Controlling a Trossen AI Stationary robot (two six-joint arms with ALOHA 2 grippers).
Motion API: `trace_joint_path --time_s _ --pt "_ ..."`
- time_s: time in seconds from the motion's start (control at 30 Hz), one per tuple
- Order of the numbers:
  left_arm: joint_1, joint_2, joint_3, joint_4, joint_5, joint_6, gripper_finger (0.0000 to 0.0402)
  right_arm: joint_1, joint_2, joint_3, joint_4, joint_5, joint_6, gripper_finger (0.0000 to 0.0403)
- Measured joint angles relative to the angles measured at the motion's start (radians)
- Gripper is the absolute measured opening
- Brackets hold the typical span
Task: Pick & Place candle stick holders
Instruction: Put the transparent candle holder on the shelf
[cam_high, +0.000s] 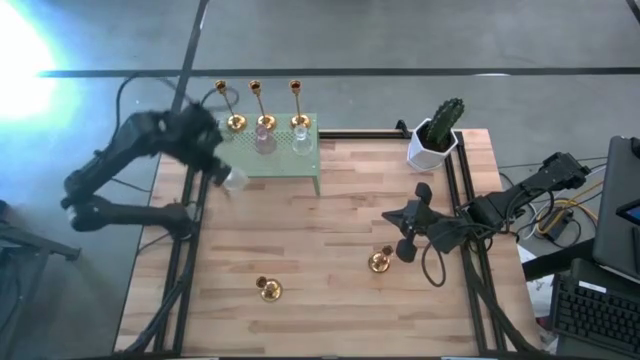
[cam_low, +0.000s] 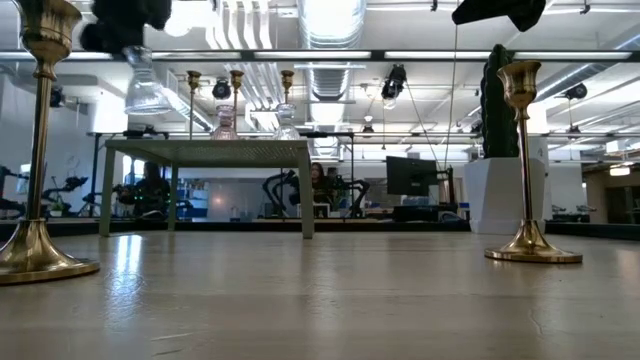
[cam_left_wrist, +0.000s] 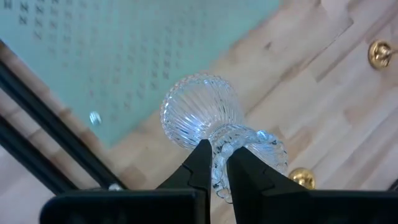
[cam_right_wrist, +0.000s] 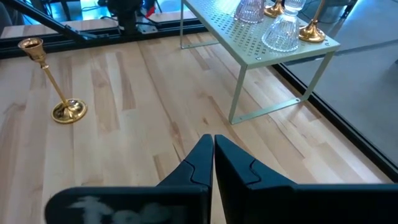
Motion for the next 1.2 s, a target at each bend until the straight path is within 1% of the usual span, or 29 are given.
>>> trace_joint_path --time_s 0.07,0.13,0.23,0.33,0.53,0.73,0.9,1.07,1.2 --pt "0.114 0.066 0.037 -0.004 0.061 0.083 0.0032 0.000 0.000 0.000 0.000 -0.001 0.000 0.0008" --pt "0.206 0.135 0.081 -0.027 0.094 0.162 0.0032 0.000 0.000 0.000 -0.001 -0.001 0.000 0.0008" --pt "0.306 0.226 0.147 -0.069 0.090 0.243 0.0032 0.000 0.000 0.000 -0.002 -0.003 0.000 0.0008" --pt "0.367 0.291 0.192 -0.065 0.089 0.293 0.0032 0.000 0.000 0.000 -0.009 -0.013 0.003 0.0008" --pt "0.419 0.374 0.221 -0.068 0.094 0.342 0.0032 0.000 0.000 0.000 -0.012 -0.059 0.009 0.0008" --pt "0.442 0.430 0.219 -0.067 0.097 0.366 0.0032 0.000 0.000 0.000 -0.012 -0.062 0.012 0.0008" --pt "0.460 0.431 0.219 -0.059 0.093 0.379 0.0032 0.000 0.000 0.000 -0.011 -0.062 0.012 0.0008" --pt "0.482 0.406 0.223 -0.049 0.056 0.373 0.0032 0.000 0.000 0.000 -0.011 -0.062 0.011 0.0008" --pt "0.483 0.397 0.237 -0.060 0.062 0.372 0.0032 0.000 0.000 0.000 -0.011 -0.062 0.011 0.0008"
